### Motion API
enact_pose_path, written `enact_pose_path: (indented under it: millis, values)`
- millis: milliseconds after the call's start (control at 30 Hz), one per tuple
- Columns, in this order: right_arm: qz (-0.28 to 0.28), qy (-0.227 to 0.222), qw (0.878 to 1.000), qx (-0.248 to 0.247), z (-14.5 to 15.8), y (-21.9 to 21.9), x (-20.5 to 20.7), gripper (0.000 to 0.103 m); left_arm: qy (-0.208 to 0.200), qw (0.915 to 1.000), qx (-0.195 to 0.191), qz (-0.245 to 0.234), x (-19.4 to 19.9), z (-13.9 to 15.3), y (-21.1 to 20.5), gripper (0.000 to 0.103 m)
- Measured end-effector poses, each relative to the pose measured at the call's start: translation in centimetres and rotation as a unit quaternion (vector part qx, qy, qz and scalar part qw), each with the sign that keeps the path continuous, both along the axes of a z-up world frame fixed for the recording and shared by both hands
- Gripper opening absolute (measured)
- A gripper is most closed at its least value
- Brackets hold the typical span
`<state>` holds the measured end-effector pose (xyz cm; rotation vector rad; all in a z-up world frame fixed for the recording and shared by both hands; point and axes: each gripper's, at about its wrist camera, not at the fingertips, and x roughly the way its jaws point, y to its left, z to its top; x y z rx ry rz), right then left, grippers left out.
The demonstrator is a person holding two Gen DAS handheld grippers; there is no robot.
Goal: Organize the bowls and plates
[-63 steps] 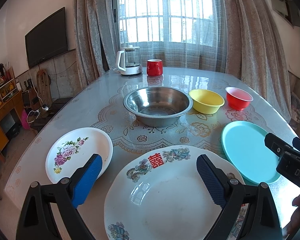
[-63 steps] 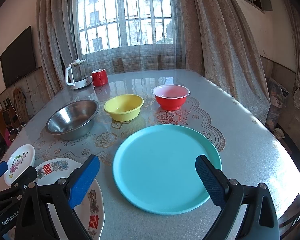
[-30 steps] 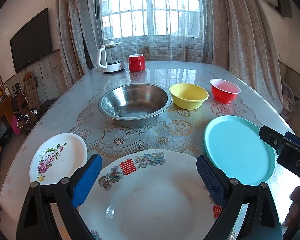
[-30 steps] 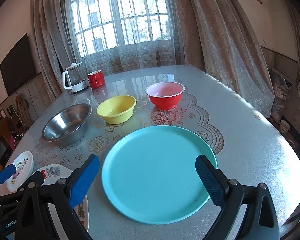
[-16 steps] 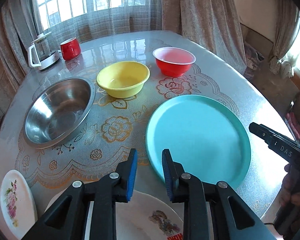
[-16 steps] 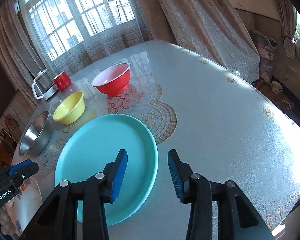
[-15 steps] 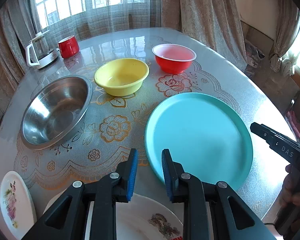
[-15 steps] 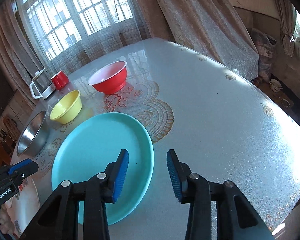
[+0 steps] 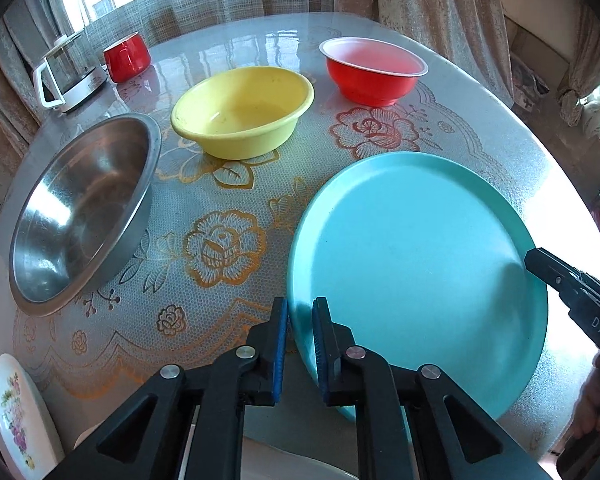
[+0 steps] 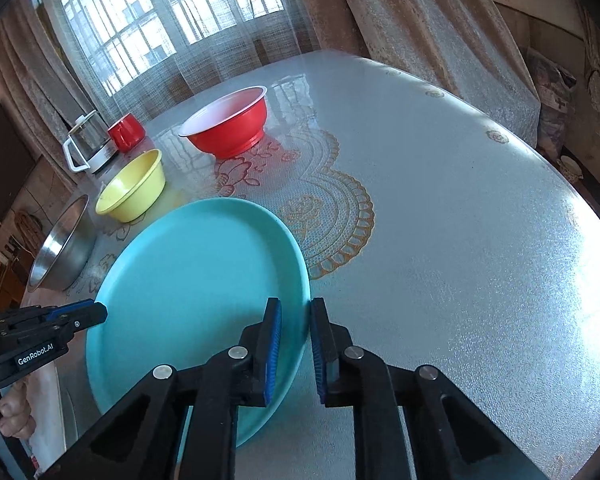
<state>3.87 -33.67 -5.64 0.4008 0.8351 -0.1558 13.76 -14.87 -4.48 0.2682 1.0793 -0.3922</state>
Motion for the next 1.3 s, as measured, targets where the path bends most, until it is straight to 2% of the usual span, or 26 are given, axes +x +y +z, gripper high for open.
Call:
enact_pose_path:
  millis: [333,567,933,1033,1100,1300]
  values:
    - [0.043,0.003,0.999,-0.013,0.1,3.3,2.4,0.013,-0.013,0.9989,0.009,0.045,1.6,-0.2,3.5,0.013]
    - [0.066,0.005,0.997,-0.042,0.0,5.5,3.2,0.013,-0.018,0.9975,0.004,0.068,1.8,-0.4,5.5,0.013]
    - [0.080,0.008,0.995,-0.057,0.1,6.9,3.1,0.016,-0.041,0.9943,-0.037,0.091,-0.2,1.2,8.3,0.013]
    - [0.076,0.008,0.996,-0.046,0.1,6.7,3.1,0.016,-0.052,0.9917,-0.054,0.105,-1.0,2.2,9.5,0.013]
    - [0.072,0.010,0.996,-0.045,0.1,6.6,3.1,0.023,-0.060,0.9893,-0.062,0.118,-1.5,2.9,10.5,0.013]
    - [0.053,-0.001,0.997,-0.060,1.1,6.4,2.7,0.029,-0.077,0.9815,-0.081,0.156,-3.2,4.0,13.9,0.013]
